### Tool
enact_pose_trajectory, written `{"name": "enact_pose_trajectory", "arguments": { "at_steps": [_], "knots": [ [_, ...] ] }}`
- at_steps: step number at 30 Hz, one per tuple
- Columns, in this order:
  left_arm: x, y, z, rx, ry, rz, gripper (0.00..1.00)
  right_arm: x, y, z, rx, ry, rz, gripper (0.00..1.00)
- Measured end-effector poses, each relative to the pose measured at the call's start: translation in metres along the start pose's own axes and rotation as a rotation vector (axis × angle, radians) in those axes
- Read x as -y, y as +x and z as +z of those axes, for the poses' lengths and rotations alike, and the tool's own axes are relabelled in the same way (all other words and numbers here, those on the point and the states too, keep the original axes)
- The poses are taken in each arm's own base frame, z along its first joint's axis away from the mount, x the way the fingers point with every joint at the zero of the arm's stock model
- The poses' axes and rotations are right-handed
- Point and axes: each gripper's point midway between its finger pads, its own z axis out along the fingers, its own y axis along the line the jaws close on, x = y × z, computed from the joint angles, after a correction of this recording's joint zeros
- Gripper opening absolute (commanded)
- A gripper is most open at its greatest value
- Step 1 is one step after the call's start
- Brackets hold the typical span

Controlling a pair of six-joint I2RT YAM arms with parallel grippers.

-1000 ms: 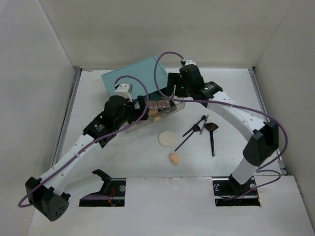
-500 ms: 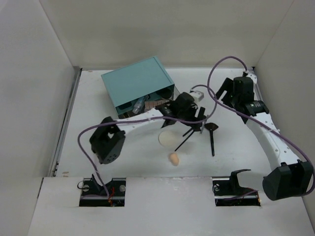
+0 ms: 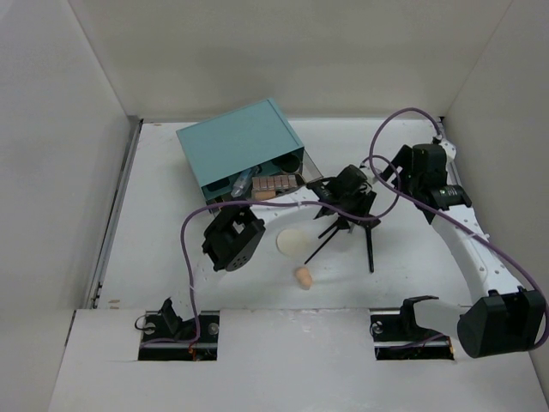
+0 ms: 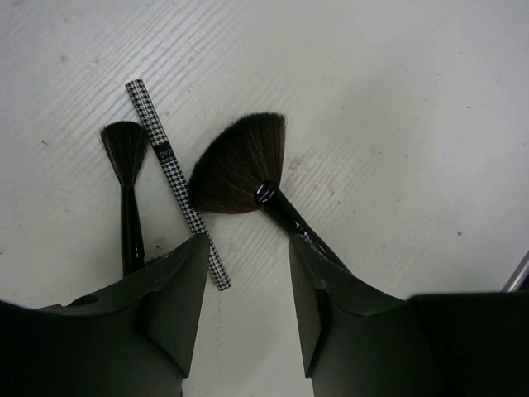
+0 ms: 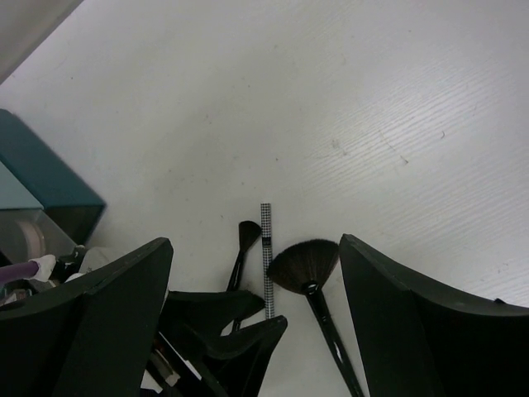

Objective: Organize the makeup

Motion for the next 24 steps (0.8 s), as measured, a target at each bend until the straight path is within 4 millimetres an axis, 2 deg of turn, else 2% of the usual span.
{"name": "enact_pose_trajectory", "arguments": {
  "at_steps": [3, 8, 13, 19, 24],
  "knots": [
    [-0.007, 0.001, 0.002, -0.009, -0.028, 0.019, 0.36, 0.000, 0.000, 0.000, 0.000, 0.001, 0.004, 0.88],
    [-0.018, 0.006, 0.002, -0.029, -0.077, 0.049, 0.35, 0.000, 0.001, 0.001, -0.004, 0.000, 0.005, 0.88],
    [-0.021, 0.012, 0.011, -0.044, -0.094, 0.066, 0.35, 0.000, 0.001, 0.001, -0.004, 0.001, 0.004, 0.88],
    [-0.029, 0.031, 0.026, -0.084, -0.113, 0.071, 0.32, 0.001, 0.001, 0.001, -0.005, 0.002, 0.004, 0.88],
    [-0.030, 0.032, 0.026, -0.087, -0.122, 0.071, 0.29, 0.001, 0.002, 0.002, -0.008, 0.004, 0.004, 0.88]
  ]
}}
